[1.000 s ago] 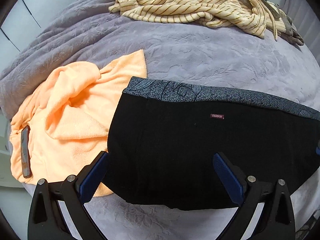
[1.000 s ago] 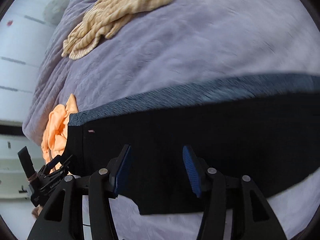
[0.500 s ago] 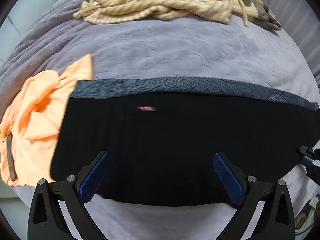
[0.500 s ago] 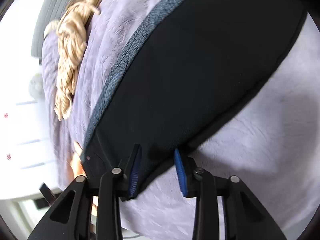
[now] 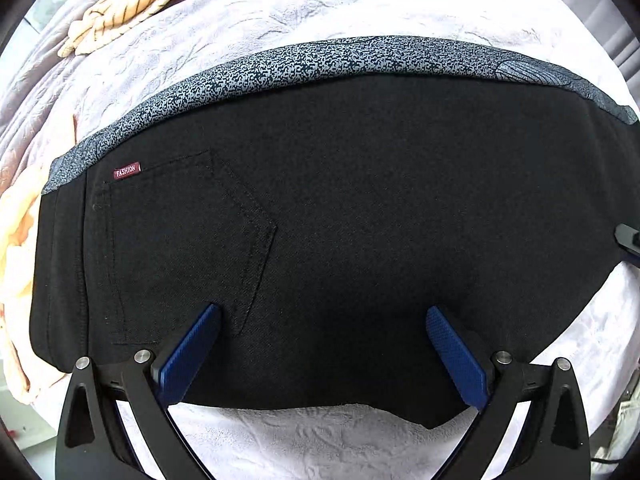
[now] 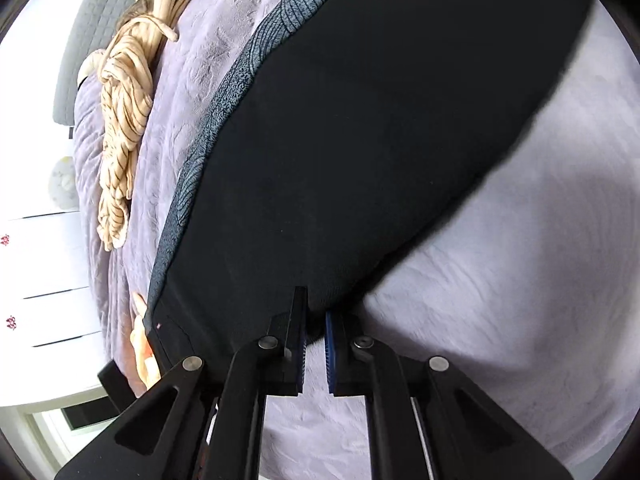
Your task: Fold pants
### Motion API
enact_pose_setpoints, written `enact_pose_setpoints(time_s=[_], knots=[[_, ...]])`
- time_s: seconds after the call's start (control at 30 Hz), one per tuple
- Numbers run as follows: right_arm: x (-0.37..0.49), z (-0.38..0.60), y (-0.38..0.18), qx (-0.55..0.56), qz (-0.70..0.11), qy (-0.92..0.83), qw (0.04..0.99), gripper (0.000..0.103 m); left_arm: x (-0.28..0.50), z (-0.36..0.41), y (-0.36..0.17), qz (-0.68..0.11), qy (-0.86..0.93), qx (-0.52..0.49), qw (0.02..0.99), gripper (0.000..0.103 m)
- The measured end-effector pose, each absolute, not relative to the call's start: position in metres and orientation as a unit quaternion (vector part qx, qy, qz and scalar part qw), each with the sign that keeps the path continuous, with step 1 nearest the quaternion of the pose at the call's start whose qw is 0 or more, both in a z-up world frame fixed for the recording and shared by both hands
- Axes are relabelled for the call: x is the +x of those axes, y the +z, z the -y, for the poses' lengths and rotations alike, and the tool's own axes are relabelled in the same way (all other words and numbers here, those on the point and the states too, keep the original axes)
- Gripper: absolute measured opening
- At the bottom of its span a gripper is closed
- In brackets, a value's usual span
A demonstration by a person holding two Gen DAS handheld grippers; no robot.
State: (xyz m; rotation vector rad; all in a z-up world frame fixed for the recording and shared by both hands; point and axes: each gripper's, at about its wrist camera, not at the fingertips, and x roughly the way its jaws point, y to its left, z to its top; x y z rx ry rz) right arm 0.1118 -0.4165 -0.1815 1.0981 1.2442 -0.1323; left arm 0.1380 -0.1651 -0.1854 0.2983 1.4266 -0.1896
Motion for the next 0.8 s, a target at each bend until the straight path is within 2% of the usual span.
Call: enact_pose_setpoints(time_s=[0.27,0.37,0.5,0.7,0.73,0.77,0.8], knots=[[0.083,0.464,-0.137,0.425,-0.553,-0.075,0.712,0.011,0.143,0.202,-0.147,-0.634,-0.105,0.14,0.753,0.103],[0.065,0.51,-0.134,0.451,-0.526,-0.117,0.711,0.017,0.149,0.237,-0.138,-0.626,-0.126,0.137,0.758,0.103],[0.046,0.575,-0.144,0.516,-0.475,-0.167,0.693,0.017,0.156,0.304,-0.141,-0.621,-0.156,0.136,0.756,0.103],[0.055,0.637,-0.167,0.549,-0.442,-0.19,0.684,0.017,0.161,0.387,-0.156,-0.609,-0.173,0.143,0.761,0.103],[0.06,0.644,-0.171,0.545,-0.442,-0.19,0.687,0.016,0.161,0.398,-0.163,-0.61,-0.168,0.149,0.76,0.103],[0.065,0.649,-0.173,0.541,-0.448,-0.188,0.686,0.009,0.161,0.405,-0.171,-0.614,-0.161,0.156,0.757,0.103],[0.07,0.651,-0.171,0.54,-0.447,-0.179,0.69,0.007,0.163,0.408,-0.178,-0.619,-0.154,0.161,0.753,0.103]])
